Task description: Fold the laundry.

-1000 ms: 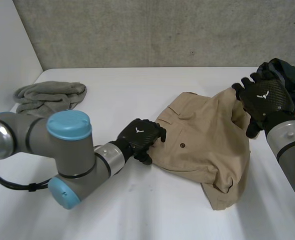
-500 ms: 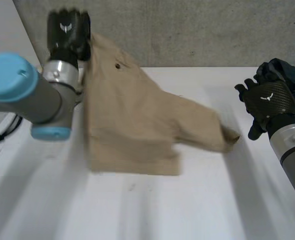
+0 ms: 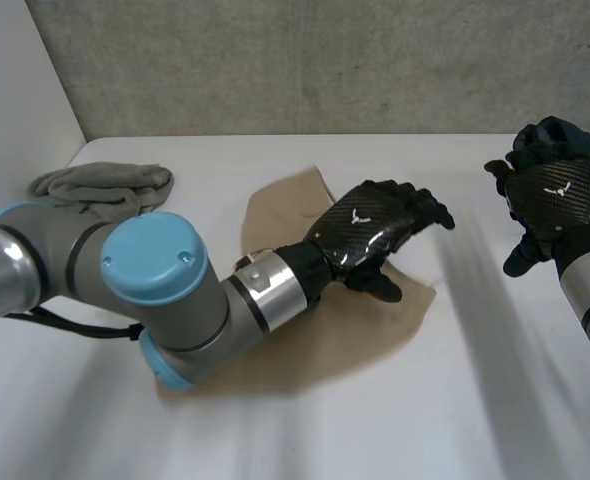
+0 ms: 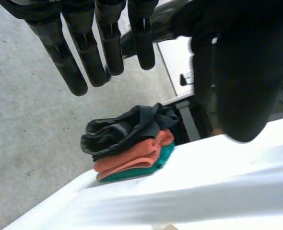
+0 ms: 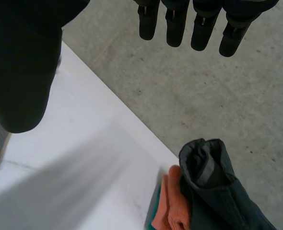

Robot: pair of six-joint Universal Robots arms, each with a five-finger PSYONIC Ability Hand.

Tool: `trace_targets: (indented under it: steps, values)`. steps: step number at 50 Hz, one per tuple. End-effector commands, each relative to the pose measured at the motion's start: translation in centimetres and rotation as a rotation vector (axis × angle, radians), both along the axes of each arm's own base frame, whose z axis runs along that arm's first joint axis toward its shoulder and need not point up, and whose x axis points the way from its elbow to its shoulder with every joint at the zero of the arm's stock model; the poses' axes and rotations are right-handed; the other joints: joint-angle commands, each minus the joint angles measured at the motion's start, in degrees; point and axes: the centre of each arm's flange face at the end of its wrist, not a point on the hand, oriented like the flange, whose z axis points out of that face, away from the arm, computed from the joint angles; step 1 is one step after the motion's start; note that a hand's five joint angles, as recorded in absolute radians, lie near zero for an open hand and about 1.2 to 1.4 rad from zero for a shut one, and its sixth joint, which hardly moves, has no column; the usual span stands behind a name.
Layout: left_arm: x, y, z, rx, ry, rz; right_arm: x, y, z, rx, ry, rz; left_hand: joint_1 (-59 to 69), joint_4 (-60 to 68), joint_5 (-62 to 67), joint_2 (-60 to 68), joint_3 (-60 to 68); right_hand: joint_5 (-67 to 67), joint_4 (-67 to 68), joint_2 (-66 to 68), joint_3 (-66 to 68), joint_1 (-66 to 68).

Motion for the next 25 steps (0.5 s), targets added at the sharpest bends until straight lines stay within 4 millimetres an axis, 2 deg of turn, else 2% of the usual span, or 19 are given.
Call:
trace_targets:
  steps: [1, 4, 6, 9, 11, 14, 16, 20, 21, 25]
  values:
    - [2.8, 1.2, 4.1, -0.056, 0.0, 0.099, 1.0, 0.1, 0.3, -0.008, 0.006, 0.112, 1.17, 1.22, 1.58, 0.62, 0.29, -2.7, -2.48, -2.14, -2.27, -2.97]
    - [4.2, 1.1, 5.5, -0.041, -0.004, 0.183, 1.8, 0.5, 0.0, 0.001, 0.019, 0.207, 1.5, 1.55, 1.92, 0.95, 0.62, -2.7, -2.48, -2.14, -2.27, -2.97]
    - [6.1, 1.1, 6.5, -0.003, -0.026, 0.289, 2.2, 0.8, -0.2, 0.012, 0.03, 0.251, 1.67, 1.72, 2.09, 1.12, 0.79, -2.7, -2.48, -2.14, -2.27, -2.97]
    - [8.7, 2.0, 6.4, 0.082, -0.104, 0.426, 2.9, 1.6, -1.5, 0.085, 0.065, 0.338, 2.17, 2.22, 2.59, 1.62, 1.29, -2.7, -2.48, -2.14, -2.27, -2.97]
    - [9.9, 2.6, 5.8, 0.128, -0.158, 0.486, 3.3, 1.9, -3.0, 0.158, 0.099, 0.382, 2.34, 2.39, 2.76, 1.79, 1.46, 2.9, 3.13, 3.47, 3.34, 2.64]
    - [12.2, 4.2, 3.9, 0.214, -0.294, 0.586, 4.0, 1.9, -5.3, 0.237, 0.154, 0.439, 2.51, 2.56, 2.93, 1.96, 1.63, 11.49, 11.71, 12.05, 11.92, 11.22]
    - [13.7, 5.6, 1.9, 0.268, -0.404, 0.626, 4.2, 1.4, -6.0, 0.236, 0.194, 0.445, 2.68, 2.73, 3.1, 2.13, 1.8, 11.51, 11.73, 12.07, 11.95, 11.24]
    - [15.1, 7.6, -0.7, 0.293, -0.527, 0.628, 4.6, 0.3, -7.8, 0.226, 0.291, 0.476, 2.51, 2.56, 2.93, 1.96, 1.63, 11.51, 11.73, 12.07, 11.95, 11.24]
    - [15.3, 7.9, -1.2, 0.296, -0.544, 0.625, 4.8, 0.0, -8.7, 0.23, 0.324, 0.488, 2.51, 2.56, 2.93, 1.96, 1.63, 11.51, 11.73, 12.07, 11.95, 11.24]
    - [15.7, 8.8, -2.7, 0.296, -0.581, 0.612, 5.2, -1.1, -9.9, 0.219, 0.364, 0.504, 2.34, 2.39, 2.76, 1.79, 1.46, 13.69, 13.91, 14.25, 14.12, 13.42]
